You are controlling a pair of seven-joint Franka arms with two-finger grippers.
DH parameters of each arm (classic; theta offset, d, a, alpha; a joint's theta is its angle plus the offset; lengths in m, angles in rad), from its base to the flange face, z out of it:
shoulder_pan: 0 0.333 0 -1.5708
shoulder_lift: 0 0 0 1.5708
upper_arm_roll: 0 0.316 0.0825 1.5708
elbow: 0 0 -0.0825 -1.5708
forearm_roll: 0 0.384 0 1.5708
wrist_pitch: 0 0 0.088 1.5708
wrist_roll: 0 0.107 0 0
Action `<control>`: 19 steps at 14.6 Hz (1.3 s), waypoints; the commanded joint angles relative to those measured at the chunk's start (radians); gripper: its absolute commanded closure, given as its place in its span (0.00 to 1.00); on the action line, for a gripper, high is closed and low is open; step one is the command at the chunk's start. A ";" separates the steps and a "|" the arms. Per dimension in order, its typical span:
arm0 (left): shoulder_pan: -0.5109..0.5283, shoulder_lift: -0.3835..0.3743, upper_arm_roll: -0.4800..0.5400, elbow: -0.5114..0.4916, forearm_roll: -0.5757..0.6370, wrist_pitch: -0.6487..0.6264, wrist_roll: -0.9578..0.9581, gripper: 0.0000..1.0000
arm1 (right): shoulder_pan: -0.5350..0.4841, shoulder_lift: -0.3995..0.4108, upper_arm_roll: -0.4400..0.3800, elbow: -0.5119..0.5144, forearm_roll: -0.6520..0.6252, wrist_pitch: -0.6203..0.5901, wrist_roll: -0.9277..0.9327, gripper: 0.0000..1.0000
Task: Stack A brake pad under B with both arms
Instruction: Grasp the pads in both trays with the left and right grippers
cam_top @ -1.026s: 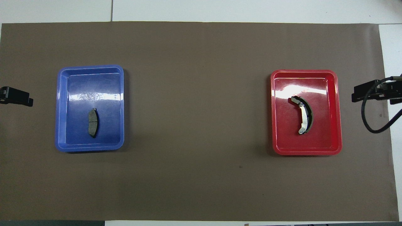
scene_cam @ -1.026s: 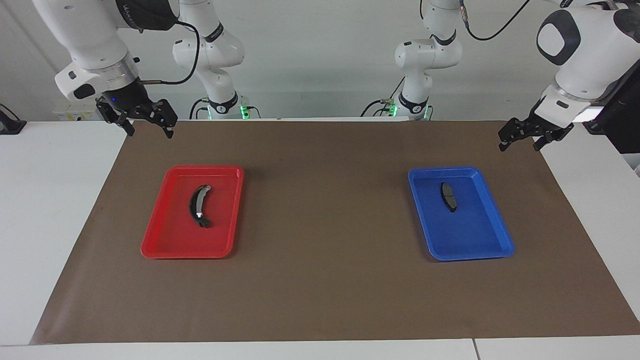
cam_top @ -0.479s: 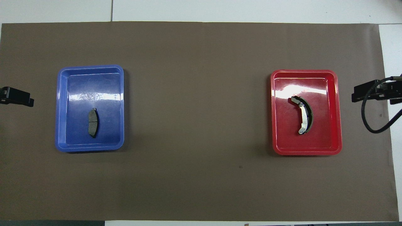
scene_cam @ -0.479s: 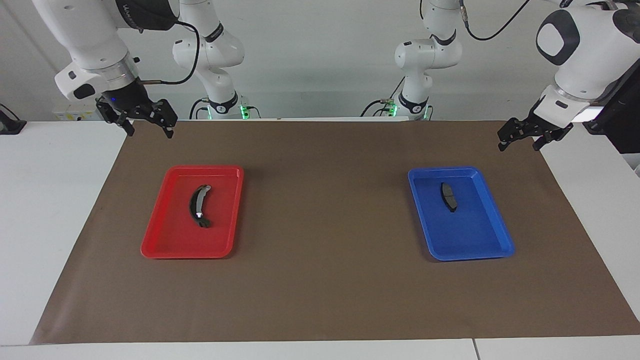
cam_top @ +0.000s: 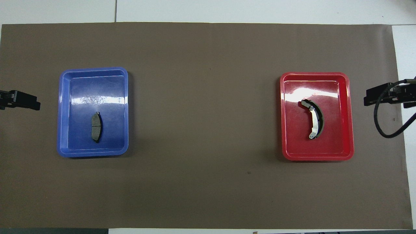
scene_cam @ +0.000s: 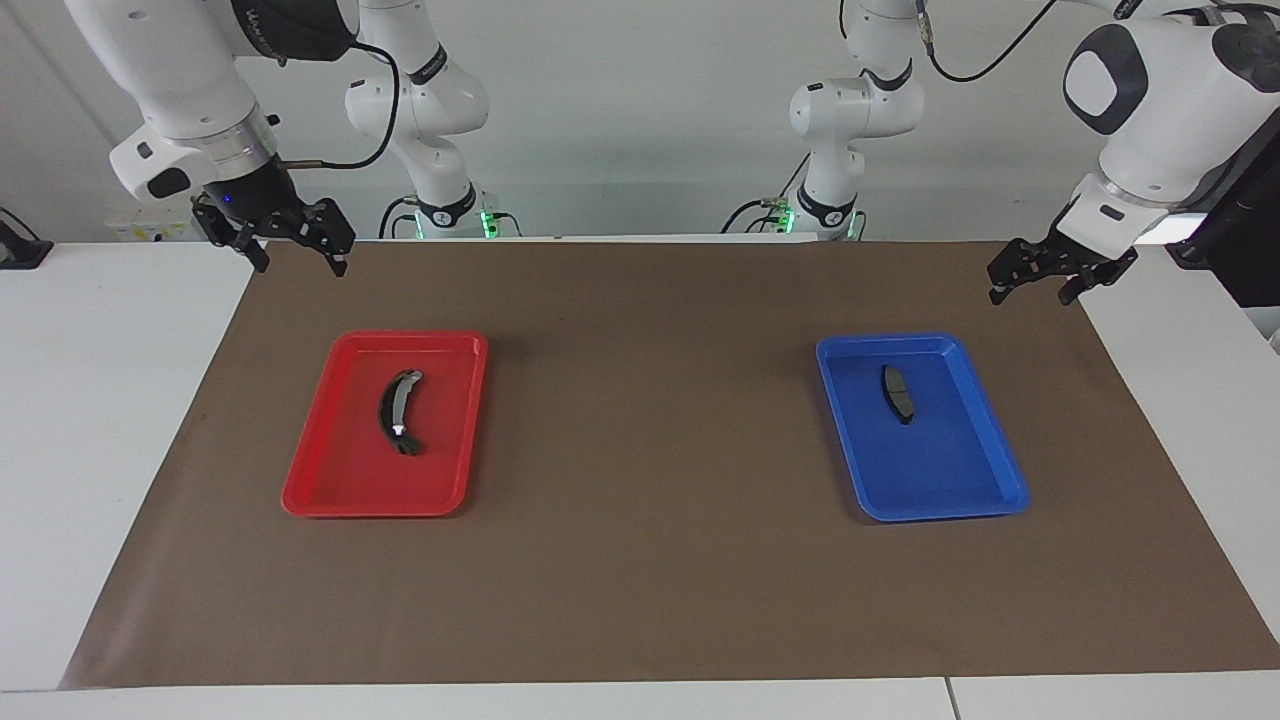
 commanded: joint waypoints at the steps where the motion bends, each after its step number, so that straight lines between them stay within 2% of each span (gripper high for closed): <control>1: -0.013 -0.066 0.006 -0.127 0.013 0.104 0.006 0.01 | 0.000 -0.005 -0.001 -0.004 0.000 -0.007 -0.022 0.00; 5: -0.034 -0.061 0.006 -0.256 0.013 0.263 0.000 0.01 | 0.000 -0.006 -0.001 -0.008 0.000 -0.005 -0.021 0.00; 9: -0.079 -0.032 0.006 -0.450 0.013 0.505 -0.038 0.03 | 0.001 -0.017 -0.001 -0.036 0.003 0.016 -0.022 0.00; 10: -0.090 -0.019 0.006 -0.480 0.013 0.553 -0.055 0.03 | 0.001 -0.029 -0.001 -0.071 0.003 0.048 -0.024 0.00; 13: -0.105 0.049 0.006 -0.505 0.013 0.622 -0.098 0.06 | 0.003 -0.074 -0.001 -0.207 0.004 0.174 -0.082 0.00; 15: -0.105 0.063 0.006 -0.535 0.013 0.661 -0.101 0.08 | 0.001 -0.092 -0.001 -0.348 0.007 0.328 -0.093 0.00; 19: -0.105 0.081 0.006 -0.592 0.013 0.714 -0.103 0.17 | 0.027 0.003 -0.001 -0.505 0.044 0.607 -0.111 0.00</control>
